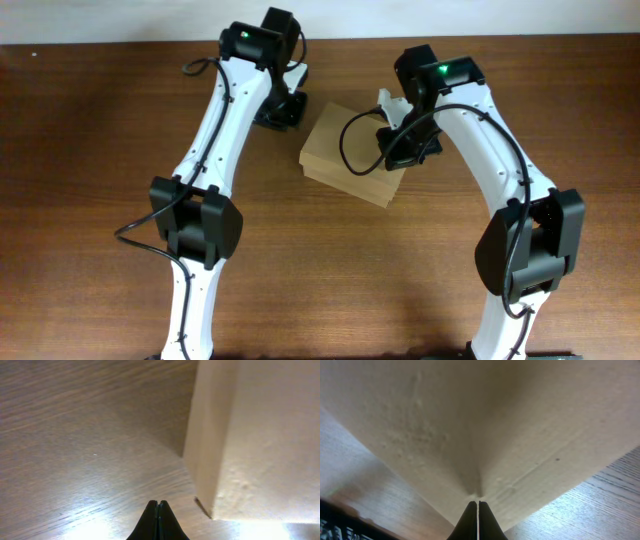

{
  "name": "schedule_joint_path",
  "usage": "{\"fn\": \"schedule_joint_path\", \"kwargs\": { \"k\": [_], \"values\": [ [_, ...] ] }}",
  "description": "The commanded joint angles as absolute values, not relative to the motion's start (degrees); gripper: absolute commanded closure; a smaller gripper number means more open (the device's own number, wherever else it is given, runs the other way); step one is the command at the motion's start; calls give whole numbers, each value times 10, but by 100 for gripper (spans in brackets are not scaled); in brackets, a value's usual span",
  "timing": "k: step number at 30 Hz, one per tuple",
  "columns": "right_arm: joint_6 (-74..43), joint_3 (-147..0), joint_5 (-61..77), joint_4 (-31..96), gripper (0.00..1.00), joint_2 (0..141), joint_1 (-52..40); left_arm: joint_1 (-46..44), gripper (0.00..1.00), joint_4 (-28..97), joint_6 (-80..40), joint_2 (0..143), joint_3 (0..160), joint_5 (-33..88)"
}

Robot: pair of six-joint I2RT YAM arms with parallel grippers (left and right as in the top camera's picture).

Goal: Pack container
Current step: 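Press the lid down onto the box with both grippers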

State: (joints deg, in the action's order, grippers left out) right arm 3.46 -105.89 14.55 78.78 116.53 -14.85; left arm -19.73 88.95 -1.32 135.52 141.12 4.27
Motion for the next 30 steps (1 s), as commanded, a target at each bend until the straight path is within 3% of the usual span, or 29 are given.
{"fn": "schedule_joint_path", "kwargs": {
  "k": [1,21,30],
  "values": [
    [41,-1055,148,786,96,1167,-150,-205,98,893,-4,1352,1421,63],
    [43,-1055,128,778,96,1171,-150,-243,98,904,-4,1353,1414,91],
    [43,-1053,128,775,96,1206,-150,-243,98,858,-5,1353,1320,93]
  ]
}}
